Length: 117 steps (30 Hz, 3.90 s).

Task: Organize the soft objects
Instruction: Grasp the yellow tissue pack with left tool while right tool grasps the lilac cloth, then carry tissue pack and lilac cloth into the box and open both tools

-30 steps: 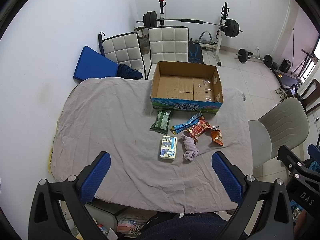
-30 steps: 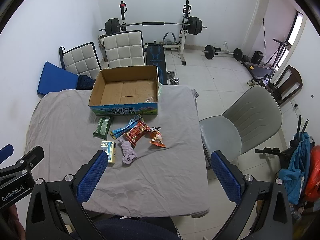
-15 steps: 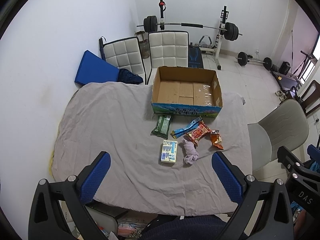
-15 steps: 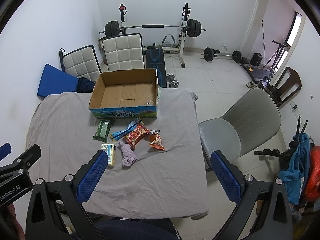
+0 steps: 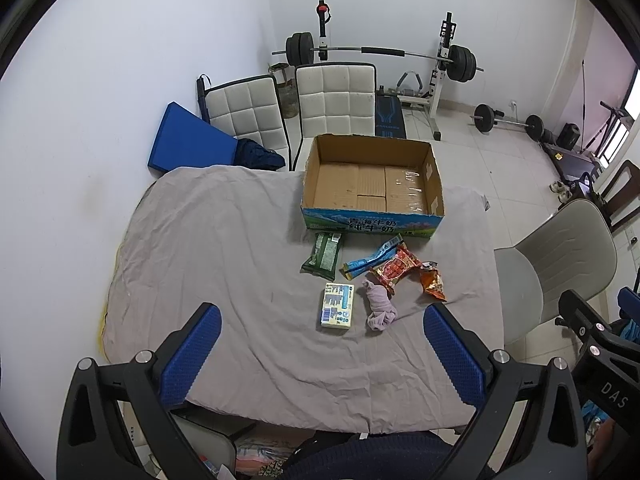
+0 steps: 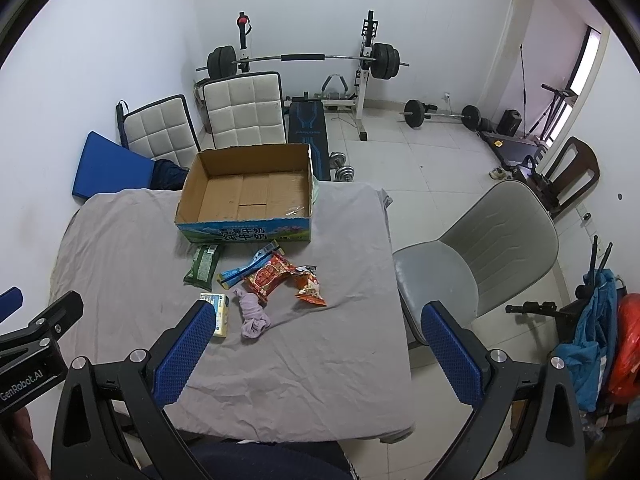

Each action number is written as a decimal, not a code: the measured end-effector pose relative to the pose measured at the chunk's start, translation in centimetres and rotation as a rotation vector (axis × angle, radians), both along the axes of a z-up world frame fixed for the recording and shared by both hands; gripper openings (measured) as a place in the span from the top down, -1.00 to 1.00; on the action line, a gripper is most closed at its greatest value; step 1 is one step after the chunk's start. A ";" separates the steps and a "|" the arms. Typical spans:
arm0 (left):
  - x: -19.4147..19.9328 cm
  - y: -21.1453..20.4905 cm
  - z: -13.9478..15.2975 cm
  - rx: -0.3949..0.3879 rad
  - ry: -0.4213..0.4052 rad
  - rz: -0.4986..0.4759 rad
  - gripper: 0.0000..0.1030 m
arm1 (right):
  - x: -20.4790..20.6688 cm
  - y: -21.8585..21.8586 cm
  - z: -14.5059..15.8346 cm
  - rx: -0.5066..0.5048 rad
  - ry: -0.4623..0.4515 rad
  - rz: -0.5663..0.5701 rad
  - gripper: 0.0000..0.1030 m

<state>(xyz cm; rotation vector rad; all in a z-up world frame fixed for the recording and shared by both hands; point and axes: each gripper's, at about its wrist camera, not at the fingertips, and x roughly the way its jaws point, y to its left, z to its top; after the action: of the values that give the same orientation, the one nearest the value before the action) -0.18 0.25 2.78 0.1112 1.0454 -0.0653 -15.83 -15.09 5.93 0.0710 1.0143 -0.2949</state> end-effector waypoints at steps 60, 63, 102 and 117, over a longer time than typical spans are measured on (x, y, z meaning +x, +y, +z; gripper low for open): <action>10.7 3.7 -37.9 0.007 0.533 -0.026 -0.21 | 17.4 7.8 -42.4 0.455 0.615 -0.001 0.36; 8.9 3.1 -33.8 -0.010 0.477 -0.052 -0.21 | 16.4 7.7 -39.2 0.472 0.560 -0.010 0.37; 38.4 -8.0 -29.4 -0.234 0.534 -0.051 -0.22 | 48.8 -7.4 -36.8 0.378 0.429 -0.017 0.37; 40.5 -11.4 -32.3 -0.184 0.598 -0.104 -0.24 | 50.6 -8.4 -39.4 0.338 0.440 -0.009 -0.04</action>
<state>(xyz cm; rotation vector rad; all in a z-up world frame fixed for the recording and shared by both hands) 40.36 -11.19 -29.50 -0.0256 1.6242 -0.3017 34.76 -23.53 -33.43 0.3278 1.4953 -0.1451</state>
